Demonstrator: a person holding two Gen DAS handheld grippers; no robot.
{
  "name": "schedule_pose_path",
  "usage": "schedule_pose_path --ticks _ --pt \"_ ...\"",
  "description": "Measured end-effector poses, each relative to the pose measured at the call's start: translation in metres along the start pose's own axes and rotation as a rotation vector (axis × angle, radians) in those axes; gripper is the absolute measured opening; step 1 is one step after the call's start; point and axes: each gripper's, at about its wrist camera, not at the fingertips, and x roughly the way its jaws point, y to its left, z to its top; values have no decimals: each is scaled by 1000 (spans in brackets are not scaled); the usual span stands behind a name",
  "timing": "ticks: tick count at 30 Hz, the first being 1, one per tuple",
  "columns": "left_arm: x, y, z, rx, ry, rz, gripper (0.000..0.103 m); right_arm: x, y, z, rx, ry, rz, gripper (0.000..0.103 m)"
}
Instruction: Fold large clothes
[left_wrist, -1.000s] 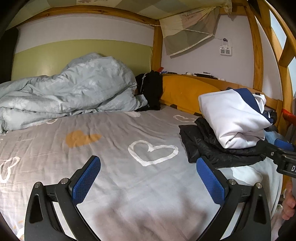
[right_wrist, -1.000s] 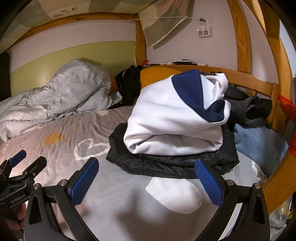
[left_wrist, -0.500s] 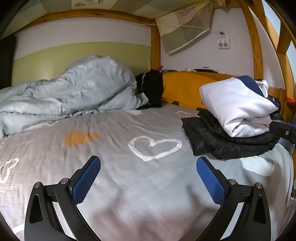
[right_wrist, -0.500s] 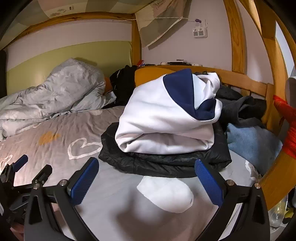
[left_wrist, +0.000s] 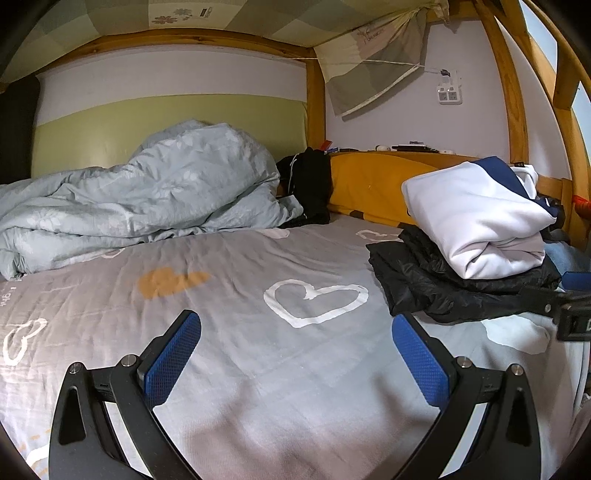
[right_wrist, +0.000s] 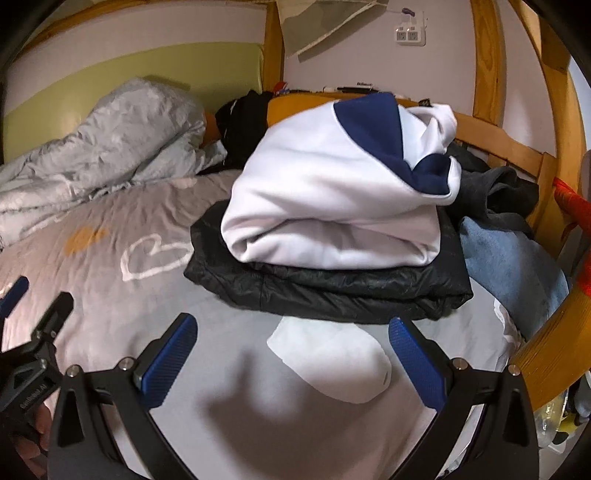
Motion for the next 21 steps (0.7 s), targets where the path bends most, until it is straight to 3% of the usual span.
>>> schedule_pose_path --ticks 21 --pt "-7 -3 0 26 -16 4 103 13 -2 -3 25 79 14 103"
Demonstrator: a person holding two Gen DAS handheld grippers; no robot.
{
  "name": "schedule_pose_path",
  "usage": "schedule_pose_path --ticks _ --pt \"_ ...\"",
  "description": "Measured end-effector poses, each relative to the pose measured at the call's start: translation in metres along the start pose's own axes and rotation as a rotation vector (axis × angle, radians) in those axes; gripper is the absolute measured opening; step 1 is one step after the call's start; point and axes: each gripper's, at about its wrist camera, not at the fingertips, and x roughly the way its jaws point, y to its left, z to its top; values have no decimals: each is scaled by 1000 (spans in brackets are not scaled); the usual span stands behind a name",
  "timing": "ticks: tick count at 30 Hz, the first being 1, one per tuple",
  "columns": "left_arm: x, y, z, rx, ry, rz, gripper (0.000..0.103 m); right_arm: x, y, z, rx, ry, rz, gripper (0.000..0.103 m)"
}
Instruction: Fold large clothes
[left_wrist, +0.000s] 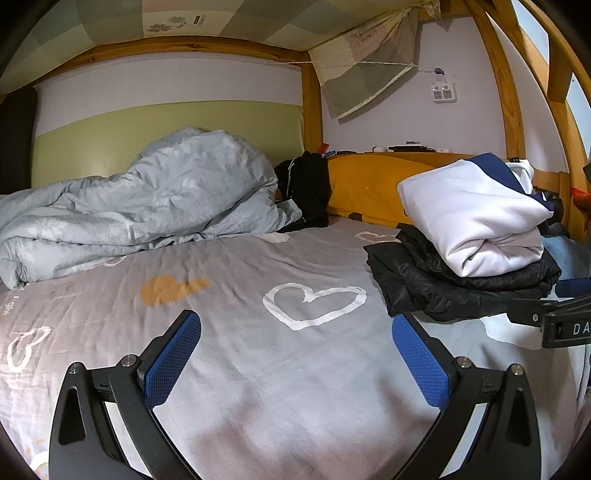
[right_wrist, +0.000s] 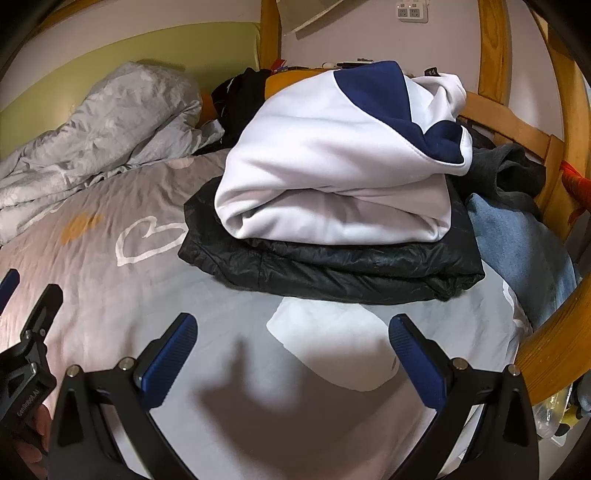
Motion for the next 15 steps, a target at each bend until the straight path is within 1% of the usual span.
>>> schedule_pose_path --ticks 15 --pt "1 0 1 1 4 -2 103 0 0 0 -4 0 -3 103"
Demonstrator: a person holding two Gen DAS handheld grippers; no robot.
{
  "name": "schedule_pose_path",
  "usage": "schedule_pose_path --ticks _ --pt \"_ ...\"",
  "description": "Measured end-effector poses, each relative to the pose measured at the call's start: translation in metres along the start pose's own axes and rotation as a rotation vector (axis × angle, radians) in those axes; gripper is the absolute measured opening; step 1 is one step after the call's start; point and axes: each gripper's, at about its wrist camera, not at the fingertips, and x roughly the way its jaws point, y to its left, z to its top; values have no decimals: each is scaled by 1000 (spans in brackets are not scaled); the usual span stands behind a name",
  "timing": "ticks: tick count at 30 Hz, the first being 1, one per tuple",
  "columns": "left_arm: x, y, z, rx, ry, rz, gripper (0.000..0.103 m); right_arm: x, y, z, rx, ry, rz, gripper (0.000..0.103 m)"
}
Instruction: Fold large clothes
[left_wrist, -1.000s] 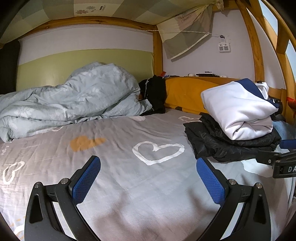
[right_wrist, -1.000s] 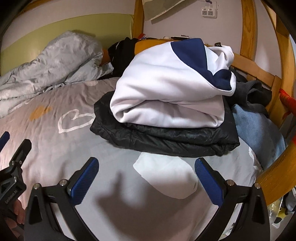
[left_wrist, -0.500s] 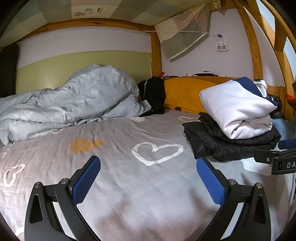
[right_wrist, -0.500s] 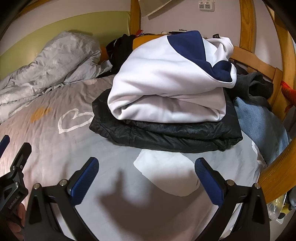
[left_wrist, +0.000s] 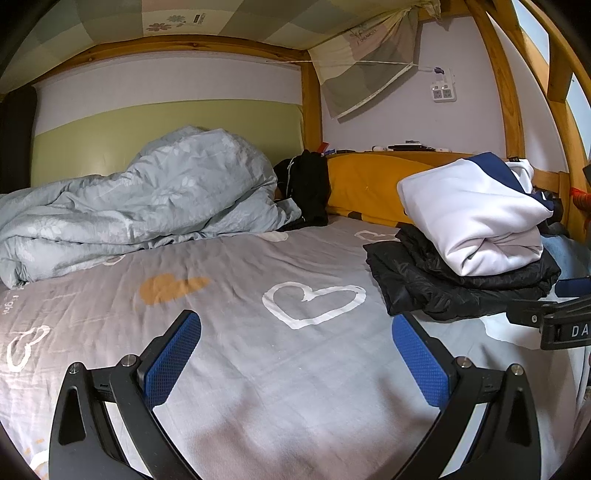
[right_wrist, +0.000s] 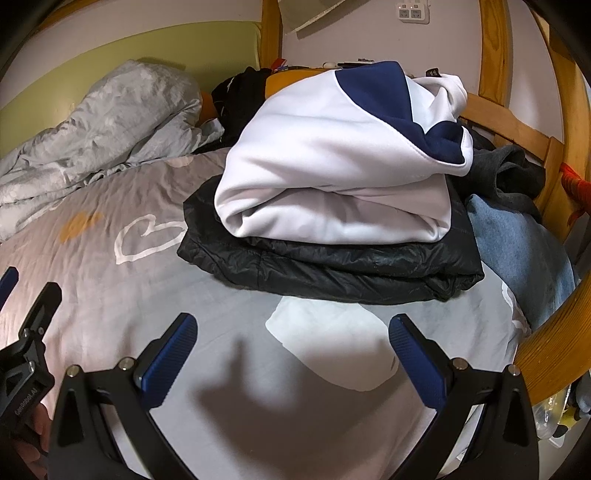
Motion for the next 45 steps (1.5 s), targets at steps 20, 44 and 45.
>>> schedule_pose_path --ticks 20,44,45 --pt "-3 -4 -1 16 -10 4 103 1 0 1 -3 4 -3 103" --pt "-3 -2 0 14 -1 4 103 1 5 1 -36 -6 -13 103" --pt "-3 -2 0 15 1 5 103 1 5 1 -35 -6 -12 103"
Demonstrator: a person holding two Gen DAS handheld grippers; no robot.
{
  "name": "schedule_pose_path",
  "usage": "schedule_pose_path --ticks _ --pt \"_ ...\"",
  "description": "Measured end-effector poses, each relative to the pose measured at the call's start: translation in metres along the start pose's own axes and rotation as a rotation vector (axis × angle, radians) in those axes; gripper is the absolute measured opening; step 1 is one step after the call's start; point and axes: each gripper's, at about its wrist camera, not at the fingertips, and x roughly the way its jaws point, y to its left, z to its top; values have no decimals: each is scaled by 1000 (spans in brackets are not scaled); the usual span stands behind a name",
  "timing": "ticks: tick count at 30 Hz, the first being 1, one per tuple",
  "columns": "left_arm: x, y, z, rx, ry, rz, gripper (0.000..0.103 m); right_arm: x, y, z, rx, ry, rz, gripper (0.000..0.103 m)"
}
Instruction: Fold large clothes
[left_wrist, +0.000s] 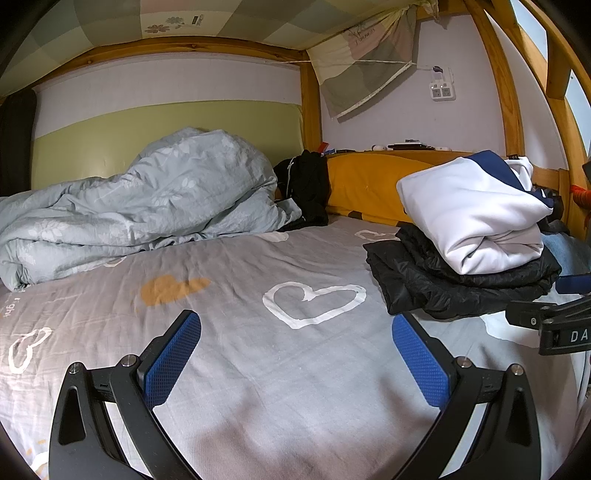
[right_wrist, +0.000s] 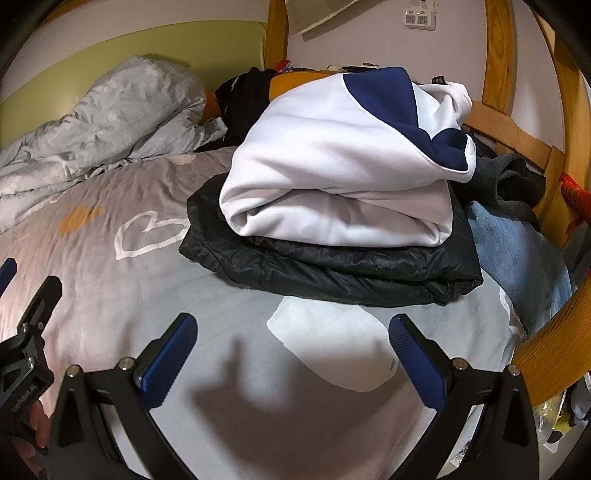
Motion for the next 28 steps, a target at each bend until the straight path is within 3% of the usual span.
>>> schedule_pose_path --ticks 28 --pt "0 -1 0 0 1 1 103 3 4 -2 -15 6 -2 103"
